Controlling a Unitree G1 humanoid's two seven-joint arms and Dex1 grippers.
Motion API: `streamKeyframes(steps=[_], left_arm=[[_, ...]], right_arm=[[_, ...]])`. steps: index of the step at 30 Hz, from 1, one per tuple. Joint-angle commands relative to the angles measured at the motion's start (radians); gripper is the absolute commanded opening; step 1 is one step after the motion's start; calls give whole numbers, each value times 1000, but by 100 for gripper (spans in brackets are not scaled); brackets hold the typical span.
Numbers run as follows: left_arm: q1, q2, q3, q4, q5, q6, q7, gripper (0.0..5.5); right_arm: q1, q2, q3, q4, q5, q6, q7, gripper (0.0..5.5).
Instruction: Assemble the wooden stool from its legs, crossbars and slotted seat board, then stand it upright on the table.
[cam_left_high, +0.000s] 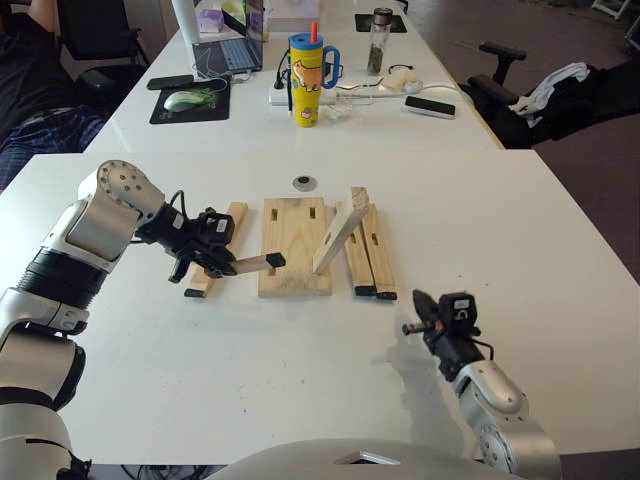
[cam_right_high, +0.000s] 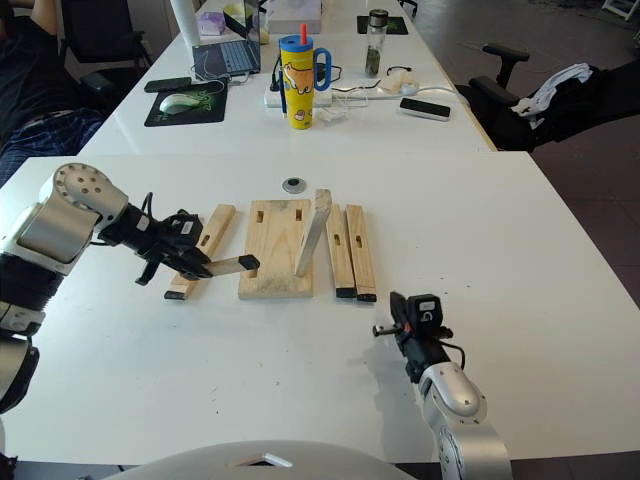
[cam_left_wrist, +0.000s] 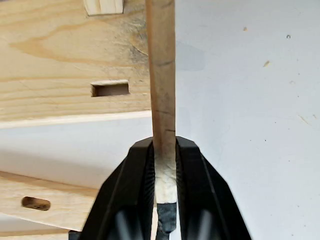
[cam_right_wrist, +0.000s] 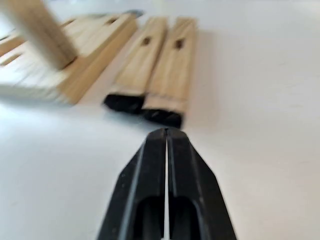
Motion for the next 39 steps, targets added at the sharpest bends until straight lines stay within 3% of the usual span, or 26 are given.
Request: streamKeyframes(steps=[1,7,13,27,35,39], left_arm=[[61,14,11,-100,-4,56,14,41],[23,-33,-35,-47,68,43,36,41],[30,-71,-18,-107,48,113,56,41],[-29,-115,72,-168,-42,261,91,41],[13,-77,129,-187,-86,256,109,41],[73,-33,163,-169,-97,182,108,41]], right_arm=[[-176,84,103,-108,162,79,61,0],[-349,309,112,-121,394,158,-52,0],[-509,342,200,72,206,128,-162,0],[-507,218,270,210,17,184,-173,0],[-472,237,184,145,80,133,-137,0],[-377,233,74,-2,252,139,-76,0]])
